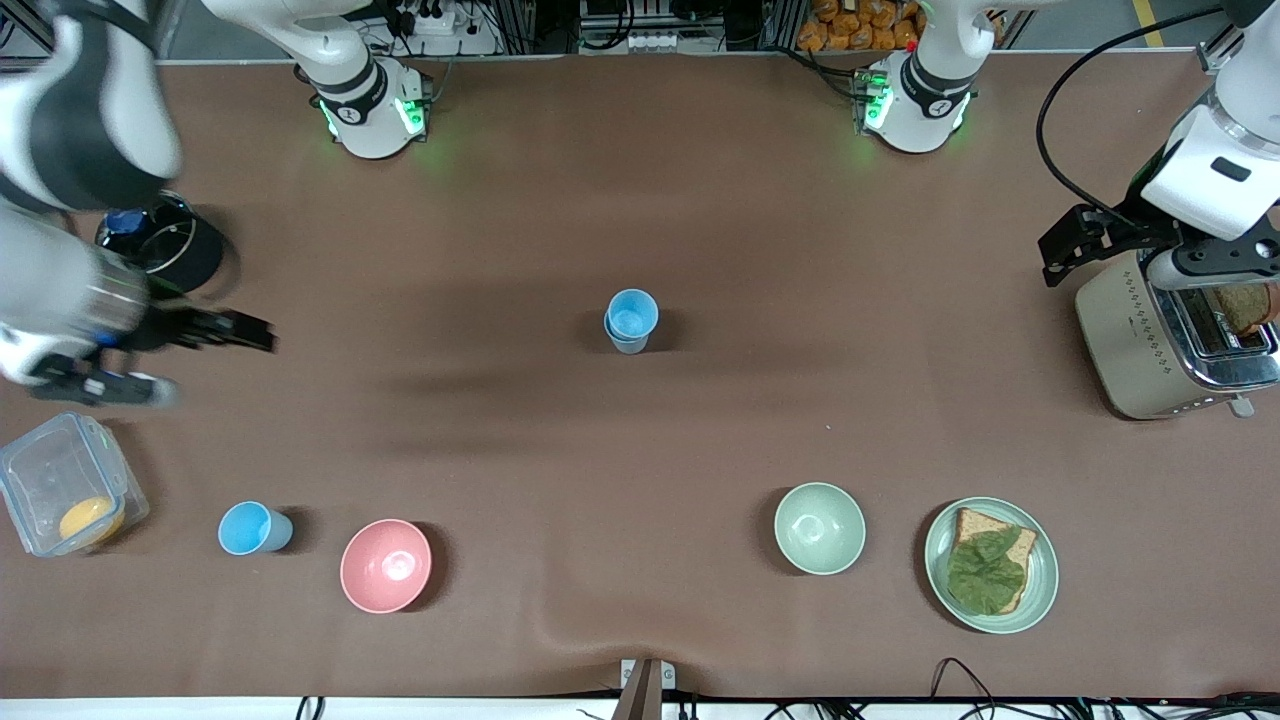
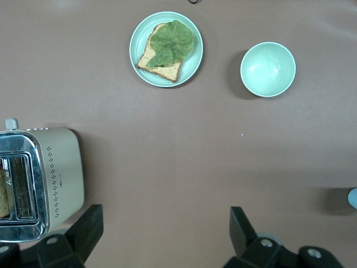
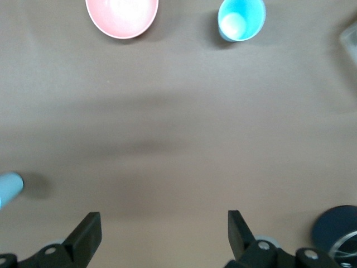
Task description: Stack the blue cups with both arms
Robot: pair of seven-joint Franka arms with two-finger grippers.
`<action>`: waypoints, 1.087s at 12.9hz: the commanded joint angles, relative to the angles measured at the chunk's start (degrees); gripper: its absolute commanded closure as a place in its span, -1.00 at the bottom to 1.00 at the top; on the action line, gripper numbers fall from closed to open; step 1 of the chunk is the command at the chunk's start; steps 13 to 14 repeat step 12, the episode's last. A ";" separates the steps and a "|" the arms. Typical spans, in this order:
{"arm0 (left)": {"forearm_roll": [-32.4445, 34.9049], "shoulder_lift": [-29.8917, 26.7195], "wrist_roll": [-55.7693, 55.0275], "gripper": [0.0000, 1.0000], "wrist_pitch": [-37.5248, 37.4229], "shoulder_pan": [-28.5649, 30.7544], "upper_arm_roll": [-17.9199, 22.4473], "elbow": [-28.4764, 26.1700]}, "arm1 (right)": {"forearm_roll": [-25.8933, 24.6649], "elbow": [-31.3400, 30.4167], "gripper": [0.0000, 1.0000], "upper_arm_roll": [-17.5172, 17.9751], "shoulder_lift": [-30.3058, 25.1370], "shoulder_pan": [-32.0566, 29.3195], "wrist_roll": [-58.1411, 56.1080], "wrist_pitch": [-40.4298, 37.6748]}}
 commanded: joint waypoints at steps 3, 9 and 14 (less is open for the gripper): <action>-1.46 -0.71 0.84 -1.00 -0.85 -0.29 0.22 -0.04 | -4.80 -1.96 -1.00 8.86 -8.55 -10.32 -2.66 -6.98; -3.57 -0.27 0.94 -1.00 -1.46 -0.21 0.22 2.15 | -4.98 -1.70 -1.00 8.34 -8.73 -10.49 -2.58 -5.04; -3.40 -0.27 0.94 -1.00 -1.55 -0.47 0.22 2.51 | -4.89 -1.70 -1.00 8.42 -8.73 -10.40 -2.58 -5.31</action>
